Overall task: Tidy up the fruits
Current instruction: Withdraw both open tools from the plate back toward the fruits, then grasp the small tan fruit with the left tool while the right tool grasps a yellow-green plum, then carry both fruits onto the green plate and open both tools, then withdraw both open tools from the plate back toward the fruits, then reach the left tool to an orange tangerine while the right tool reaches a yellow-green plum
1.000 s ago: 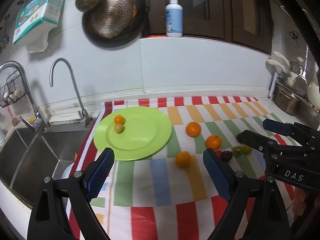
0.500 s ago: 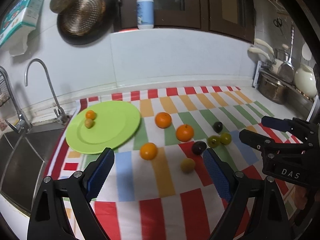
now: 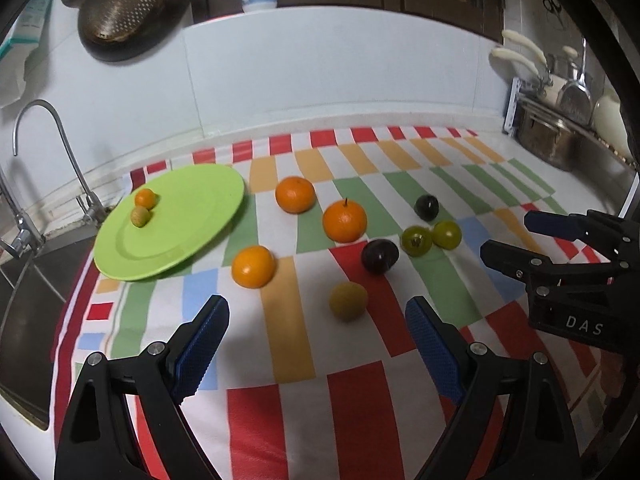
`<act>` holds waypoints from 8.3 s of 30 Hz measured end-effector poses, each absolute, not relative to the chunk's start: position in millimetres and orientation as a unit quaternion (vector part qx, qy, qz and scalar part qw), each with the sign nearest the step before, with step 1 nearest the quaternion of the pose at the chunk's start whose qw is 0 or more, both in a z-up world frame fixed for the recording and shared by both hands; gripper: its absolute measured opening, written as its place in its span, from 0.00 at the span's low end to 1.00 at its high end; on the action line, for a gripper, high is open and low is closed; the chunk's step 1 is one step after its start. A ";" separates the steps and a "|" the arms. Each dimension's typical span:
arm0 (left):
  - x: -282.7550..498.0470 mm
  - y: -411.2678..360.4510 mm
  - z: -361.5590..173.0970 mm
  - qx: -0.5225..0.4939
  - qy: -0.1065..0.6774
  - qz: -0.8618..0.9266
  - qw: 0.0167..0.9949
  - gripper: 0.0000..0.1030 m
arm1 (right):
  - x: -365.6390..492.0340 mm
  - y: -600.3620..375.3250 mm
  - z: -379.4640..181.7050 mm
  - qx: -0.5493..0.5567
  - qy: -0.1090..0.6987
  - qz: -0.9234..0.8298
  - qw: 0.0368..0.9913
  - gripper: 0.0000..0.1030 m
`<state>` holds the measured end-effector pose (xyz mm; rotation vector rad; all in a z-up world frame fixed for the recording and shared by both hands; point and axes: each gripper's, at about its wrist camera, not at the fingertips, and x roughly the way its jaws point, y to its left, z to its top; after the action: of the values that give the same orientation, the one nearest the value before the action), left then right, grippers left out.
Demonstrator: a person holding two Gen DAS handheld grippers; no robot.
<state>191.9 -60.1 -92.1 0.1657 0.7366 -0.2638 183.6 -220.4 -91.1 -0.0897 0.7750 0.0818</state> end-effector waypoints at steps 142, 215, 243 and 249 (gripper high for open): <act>355.7 115.7 -75.0 0.042 0.364 -0.050 0.929 0.36 | 365.8 11.6 -90.1 -0.119 0.374 0.184 0.901 0.35; 201.0 1.1 -32.5 0.072 0.305 -0.151 0.937 0.74 | 183.9 -152.3 -34.7 -0.052 0.313 0.046 0.947 0.67; 241.6 -13.2 -91.7 0.108 0.358 -0.153 0.915 0.74 | 223.0 -168.3 -96.6 -0.055 0.390 0.035 0.918 0.67; 253.3 -13.8 -102.8 0.111 0.370 -0.152 0.910 0.74 | 235.3 -169.5 -108.7 -0.051 0.407 0.041 0.911 0.67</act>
<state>253.3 -13.8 -102.8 0.2287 0.7635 -0.3127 235.3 -169.5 -108.7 -0.1042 0.8385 0.0846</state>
